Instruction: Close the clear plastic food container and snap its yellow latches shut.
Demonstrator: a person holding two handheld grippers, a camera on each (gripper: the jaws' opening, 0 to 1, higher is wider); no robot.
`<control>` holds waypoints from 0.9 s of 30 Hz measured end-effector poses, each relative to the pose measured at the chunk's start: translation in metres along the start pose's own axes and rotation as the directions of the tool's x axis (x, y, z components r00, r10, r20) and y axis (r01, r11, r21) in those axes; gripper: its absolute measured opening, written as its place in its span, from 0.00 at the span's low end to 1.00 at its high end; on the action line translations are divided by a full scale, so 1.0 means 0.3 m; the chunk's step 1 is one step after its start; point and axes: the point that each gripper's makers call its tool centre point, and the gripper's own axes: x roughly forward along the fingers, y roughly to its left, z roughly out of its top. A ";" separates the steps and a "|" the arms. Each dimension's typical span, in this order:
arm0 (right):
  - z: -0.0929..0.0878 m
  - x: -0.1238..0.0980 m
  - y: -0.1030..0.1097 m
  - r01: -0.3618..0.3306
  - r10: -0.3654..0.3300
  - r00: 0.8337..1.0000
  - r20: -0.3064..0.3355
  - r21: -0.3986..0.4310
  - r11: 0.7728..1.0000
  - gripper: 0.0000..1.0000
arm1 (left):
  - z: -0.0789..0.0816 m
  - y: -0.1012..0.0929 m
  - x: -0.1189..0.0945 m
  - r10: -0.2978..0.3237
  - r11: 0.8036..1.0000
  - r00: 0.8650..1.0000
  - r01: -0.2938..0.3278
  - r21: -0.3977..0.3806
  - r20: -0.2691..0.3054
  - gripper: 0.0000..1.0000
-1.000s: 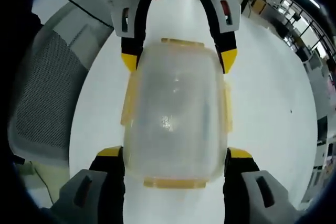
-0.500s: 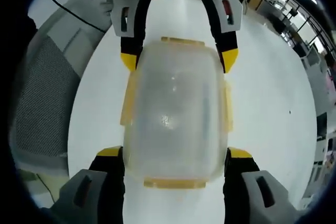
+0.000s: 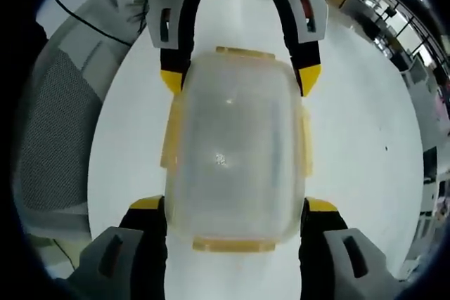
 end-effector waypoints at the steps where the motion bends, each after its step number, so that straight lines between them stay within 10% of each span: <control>1: 0.001 0.001 -0.003 0.001 -0.001 1.000 0.000 0.002 1.000 0.75 | -0.002 0.004 0.000 -0.001 1.000 1.000 0.001 0.002 0.000 0.75; 27: 0.016 0.014 -0.153 0.006 -0.006 1.000 0.021 0.011 1.000 0.74 | -0.025 0.150 0.026 -0.009 1.000 1.000 0.009 0.001 -0.005 0.76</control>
